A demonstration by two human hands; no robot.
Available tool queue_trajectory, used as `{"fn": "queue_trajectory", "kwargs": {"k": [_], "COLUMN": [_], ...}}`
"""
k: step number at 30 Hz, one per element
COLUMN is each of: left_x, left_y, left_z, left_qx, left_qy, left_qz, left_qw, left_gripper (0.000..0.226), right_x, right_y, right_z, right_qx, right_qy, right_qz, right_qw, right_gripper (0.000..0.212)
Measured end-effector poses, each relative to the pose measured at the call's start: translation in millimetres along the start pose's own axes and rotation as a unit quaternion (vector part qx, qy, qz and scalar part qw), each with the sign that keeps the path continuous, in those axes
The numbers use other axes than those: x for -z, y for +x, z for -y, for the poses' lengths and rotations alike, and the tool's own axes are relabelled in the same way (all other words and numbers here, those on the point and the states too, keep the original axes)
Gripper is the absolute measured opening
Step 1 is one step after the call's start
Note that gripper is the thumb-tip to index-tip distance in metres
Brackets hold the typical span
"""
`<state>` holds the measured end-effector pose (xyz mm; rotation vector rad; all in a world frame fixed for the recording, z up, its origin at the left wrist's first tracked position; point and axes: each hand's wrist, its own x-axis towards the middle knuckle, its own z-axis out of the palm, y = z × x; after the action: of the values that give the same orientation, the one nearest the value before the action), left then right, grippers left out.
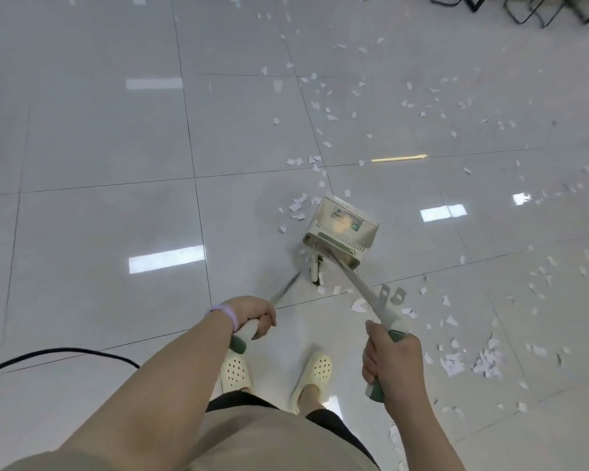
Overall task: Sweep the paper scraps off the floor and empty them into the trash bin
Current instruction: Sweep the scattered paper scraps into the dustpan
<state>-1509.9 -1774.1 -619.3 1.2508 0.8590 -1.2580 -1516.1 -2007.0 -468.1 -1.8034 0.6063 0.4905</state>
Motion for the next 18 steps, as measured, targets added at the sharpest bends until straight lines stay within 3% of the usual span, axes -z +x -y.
{"fn": "queue_trajectory", "kwargs": {"k": [2,6,18], "left_x": [-3.8,-14.8,64.6], "left_y": [4.0,8.8,-5.9], "left_z": [-10.7,-31.0,-78.2], "left_qx": [0.013,0.01,-0.05], "left_qy": [-0.121,-0.115,-0.214], "left_qz": [0.013,0.026,-0.199], "left_qw": [0.992,0.993,0.955], "left_gripper": [0.038,0.035,0.016], "right_x": [2.6,2.5,9.1], "right_y": [7.3,24.4,138.9], "right_z": [11.6,26.2,77.7], "right_qx": [0.011,0.017,-0.024], "right_qy": [0.005,0.024,0.081], "right_qz": [-0.012,-0.026,0.02], "right_qw": [1.0,0.999,0.996], "right_gripper": [0.042,0.032,0.023]}}
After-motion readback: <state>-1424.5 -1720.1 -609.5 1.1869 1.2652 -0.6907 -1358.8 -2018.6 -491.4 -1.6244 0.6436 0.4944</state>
